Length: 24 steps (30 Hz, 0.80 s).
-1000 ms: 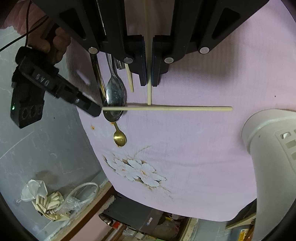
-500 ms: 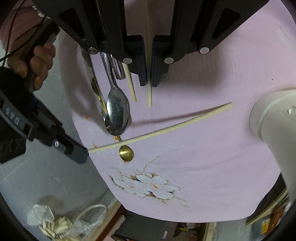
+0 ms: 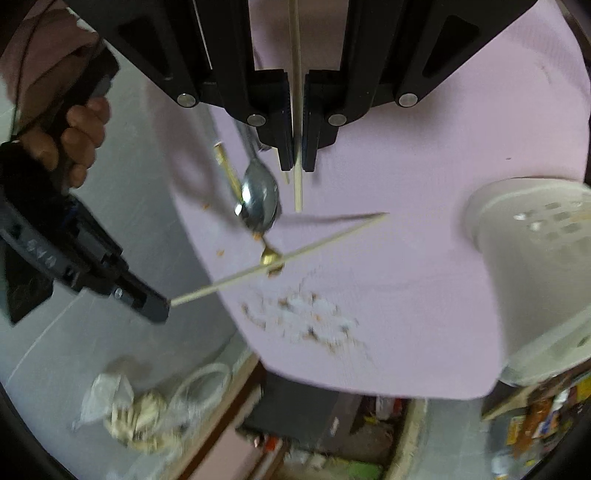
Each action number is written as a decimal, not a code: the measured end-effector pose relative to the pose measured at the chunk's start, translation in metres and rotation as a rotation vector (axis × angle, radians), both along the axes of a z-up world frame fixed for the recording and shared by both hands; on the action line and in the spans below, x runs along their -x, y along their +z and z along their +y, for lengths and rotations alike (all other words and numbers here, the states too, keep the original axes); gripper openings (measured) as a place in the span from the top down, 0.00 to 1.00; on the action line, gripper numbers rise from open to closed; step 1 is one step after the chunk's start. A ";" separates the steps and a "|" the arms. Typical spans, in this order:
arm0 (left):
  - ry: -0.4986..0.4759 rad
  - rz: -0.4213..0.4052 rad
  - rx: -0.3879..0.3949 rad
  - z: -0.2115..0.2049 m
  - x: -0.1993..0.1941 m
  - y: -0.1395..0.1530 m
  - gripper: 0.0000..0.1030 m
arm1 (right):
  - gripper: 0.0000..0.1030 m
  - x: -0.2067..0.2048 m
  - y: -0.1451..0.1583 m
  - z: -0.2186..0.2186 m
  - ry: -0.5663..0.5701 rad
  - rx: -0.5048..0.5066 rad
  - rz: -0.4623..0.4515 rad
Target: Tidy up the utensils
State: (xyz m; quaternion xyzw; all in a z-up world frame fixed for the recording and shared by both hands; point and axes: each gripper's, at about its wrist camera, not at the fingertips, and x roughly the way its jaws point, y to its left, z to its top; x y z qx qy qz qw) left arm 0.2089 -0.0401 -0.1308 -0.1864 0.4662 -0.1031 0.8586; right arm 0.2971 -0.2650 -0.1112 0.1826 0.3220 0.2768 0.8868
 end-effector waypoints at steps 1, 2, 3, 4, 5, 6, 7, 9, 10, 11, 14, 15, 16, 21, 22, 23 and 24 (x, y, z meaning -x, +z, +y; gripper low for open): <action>0.023 -0.034 0.011 0.008 0.007 0.011 0.95 | 0.96 0.002 0.007 0.002 -0.004 0.010 -0.013; 0.038 -0.055 0.011 0.010 0.011 0.017 0.95 | 0.96 0.004 0.017 0.005 -0.010 0.025 -0.035; 0.057 -0.079 0.010 0.014 0.012 0.024 0.95 | 0.97 0.006 0.023 0.008 -0.015 0.034 -0.046; 0.079 -0.105 0.005 0.021 0.016 0.034 0.95 | 0.97 0.008 0.031 0.011 -0.022 0.049 -0.062; 0.101 -0.127 0.003 0.028 0.018 0.042 0.95 | 0.97 0.011 0.041 0.015 -0.030 0.067 -0.082; 0.122 -0.147 0.002 0.035 0.019 0.050 0.95 | 0.97 0.014 0.047 0.017 -0.034 0.073 -0.092; 0.144 -0.168 0.003 0.044 0.020 0.057 0.95 | 0.97 0.017 0.056 0.021 -0.043 0.086 -0.109; 0.184 -0.207 0.004 0.061 0.023 0.072 0.95 | 0.97 0.024 0.070 0.026 -0.054 0.094 -0.131; 0.204 -0.228 0.007 0.071 0.025 0.081 0.95 | 0.97 0.028 0.080 0.030 -0.059 0.099 -0.144; 0.221 -0.249 0.012 0.080 0.025 0.088 0.95 | 0.97 0.031 0.086 0.032 -0.062 0.099 -0.150; 0.263 -0.316 0.015 0.110 0.028 0.114 0.95 | 0.97 0.043 0.117 0.043 -0.080 0.110 -0.197; 0.280 -0.341 0.015 0.122 0.027 0.123 0.95 | 0.97 0.046 0.125 0.046 -0.084 0.113 -0.210; 0.291 -0.357 0.016 0.130 0.028 0.129 0.95 | 0.97 0.051 0.139 0.050 -0.090 0.117 -0.236; 0.336 -0.444 -0.030 0.173 0.025 0.154 0.95 | 0.97 0.070 0.190 0.072 -0.085 0.128 -0.316; 0.345 -0.457 -0.040 0.181 0.024 0.157 0.95 | 0.97 0.074 0.199 0.077 -0.081 0.125 -0.330; 0.355 -0.470 -0.045 0.190 0.023 0.159 0.95 | 0.97 0.076 0.204 0.082 -0.077 0.122 -0.338; 0.363 -0.479 -0.048 0.196 0.022 0.160 0.95 | 0.97 0.079 0.211 0.088 -0.071 0.115 -0.347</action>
